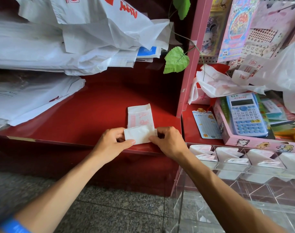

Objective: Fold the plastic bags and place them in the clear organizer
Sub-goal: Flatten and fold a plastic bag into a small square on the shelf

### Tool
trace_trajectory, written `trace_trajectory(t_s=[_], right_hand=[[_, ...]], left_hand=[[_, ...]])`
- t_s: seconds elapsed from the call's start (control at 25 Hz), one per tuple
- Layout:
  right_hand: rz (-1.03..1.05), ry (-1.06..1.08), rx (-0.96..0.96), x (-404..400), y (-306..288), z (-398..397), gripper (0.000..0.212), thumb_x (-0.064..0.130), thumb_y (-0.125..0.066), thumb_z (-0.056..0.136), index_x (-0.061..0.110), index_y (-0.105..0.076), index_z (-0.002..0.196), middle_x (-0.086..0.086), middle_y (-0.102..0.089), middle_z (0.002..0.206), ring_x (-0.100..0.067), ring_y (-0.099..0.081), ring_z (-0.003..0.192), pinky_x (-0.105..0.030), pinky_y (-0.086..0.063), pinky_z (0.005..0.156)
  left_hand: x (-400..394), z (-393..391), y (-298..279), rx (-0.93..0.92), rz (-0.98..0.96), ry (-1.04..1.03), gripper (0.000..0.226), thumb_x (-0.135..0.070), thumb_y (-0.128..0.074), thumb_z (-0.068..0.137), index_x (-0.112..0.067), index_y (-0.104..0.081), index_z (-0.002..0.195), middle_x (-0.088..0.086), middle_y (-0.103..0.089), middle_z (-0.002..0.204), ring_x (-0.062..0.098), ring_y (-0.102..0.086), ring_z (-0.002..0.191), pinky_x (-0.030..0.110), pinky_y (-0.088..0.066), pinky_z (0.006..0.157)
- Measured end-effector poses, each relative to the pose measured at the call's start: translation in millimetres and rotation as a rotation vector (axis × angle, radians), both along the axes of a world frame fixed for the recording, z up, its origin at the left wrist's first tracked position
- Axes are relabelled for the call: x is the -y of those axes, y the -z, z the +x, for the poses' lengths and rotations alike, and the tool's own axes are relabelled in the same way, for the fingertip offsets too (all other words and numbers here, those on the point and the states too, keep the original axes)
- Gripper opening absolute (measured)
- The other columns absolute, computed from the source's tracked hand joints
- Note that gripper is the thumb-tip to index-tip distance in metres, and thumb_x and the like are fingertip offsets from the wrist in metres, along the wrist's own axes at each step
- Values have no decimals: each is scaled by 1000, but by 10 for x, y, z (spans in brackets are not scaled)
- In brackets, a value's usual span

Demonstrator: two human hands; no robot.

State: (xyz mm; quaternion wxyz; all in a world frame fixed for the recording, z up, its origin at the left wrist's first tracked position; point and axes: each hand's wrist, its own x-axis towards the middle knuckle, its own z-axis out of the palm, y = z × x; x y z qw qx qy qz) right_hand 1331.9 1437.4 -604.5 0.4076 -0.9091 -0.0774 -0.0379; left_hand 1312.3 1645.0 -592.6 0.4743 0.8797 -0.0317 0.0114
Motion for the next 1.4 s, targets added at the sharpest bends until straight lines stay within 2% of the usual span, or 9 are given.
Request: trace_trajectory(t_s=[0.2, 0.36, 0.52, 0.84, 1.0, 1.12, 1.2, 1.32, 1.4], right_hand=[[2, 66, -36, -16, -2, 50, 32, 16, -65, 86, 16, -48, 59, 0, -48, 59, -22, -46, 61, -33, -38, 59], [64, 122, -85, -21, -27, 42, 14, 11, -64, 86, 18, -55, 93, 6, -63, 83, -15, -59, 78, -27, -43, 69], [50, 126, 12, -32, -10, 2, 16, 6, -62, 83, 21, -59, 81, 8, -63, 77, -10, -56, 69, -13, -37, 54], [-179, 94, 204, -82, 149, -7, 18, 12, -60, 88, 16, -76, 93, -7, -66, 97, -30, -60, 84, -40, -52, 76], [-477, 17, 366, -76, 189, -29, 30, 8, -58, 84, 20, -71, 108, -5, -57, 119, -31, -52, 88, -37, -42, 67], [-680, -37, 396, -57, 213, -34, 38, 11, -56, 77, 22, -68, 112, 3, -61, 130, -29, -55, 89, -34, -32, 65], [-710, -64, 380, -37, 175, -50, 37, 22, -49, 82, 20, -66, 115, 4, -64, 129, -28, -55, 91, -34, -33, 67], [-704, -150, 241, -8, 96, -75, 63, 56, -27, 88, 20, -57, 129, 4, -56, 133, -29, -49, 106, -42, -39, 81], [-733, -178, 198, 23, 45, -99, 68, 69, -28, 87, 22, -52, 131, 5, -49, 132, -26, -45, 111, -42, -37, 88]], left_hand=[[59, 13, 31, -5, 16, -110, 8, -19, -75, 83, -20, -72, 91, -3, -74, 75, 17, -67, 70, 25, -46, 66], [124, 40, 61, 17, 20, -205, 29, -25, -78, 81, -28, -54, 98, -4, -73, 72, 13, -65, 73, 28, -44, 64], [162, 69, 112, 90, 103, -210, 22, -27, -78, 79, -25, -56, 82, -11, -69, 62, 6, -59, 57, 27, -39, 59], [151, 64, 181, 251, 302, -129, 12, -28, -72, 81, -21, -75, 72, -3, -61, 55, 16, -58, 56, 35, -52, 63], [92, 78, 203, 392, 470, -68, 5, -25, -73, 86, -22, -77, 84, -10, -64, 85, 15, -56, 78, 35, -50, 69], [56, 91, 258, 540, 638, 107, 30, -29, -50, 92, -14, -75, 101, -5, -69, 113, 21, -57, 94, 40, -56, 76], [39, 69, 227, 413, 621, 161, 49, -45, -41, 92, -18, -70, 120, -11, -64, 129, 12, -54, 115, 38, -50, 96], [-81, 47, 199, 255, 574, 218, 68, -65, -61, 80, -31, -54, 138, -27, -38, 143, -11, -27, 130, 23, -22, 111], [-142, 53, 210, 280, 571, 249, 64, -52, -76, 78, -32, -57, 136, -25, -40, 144, -16, -22, 123, 10, -15, 109]])
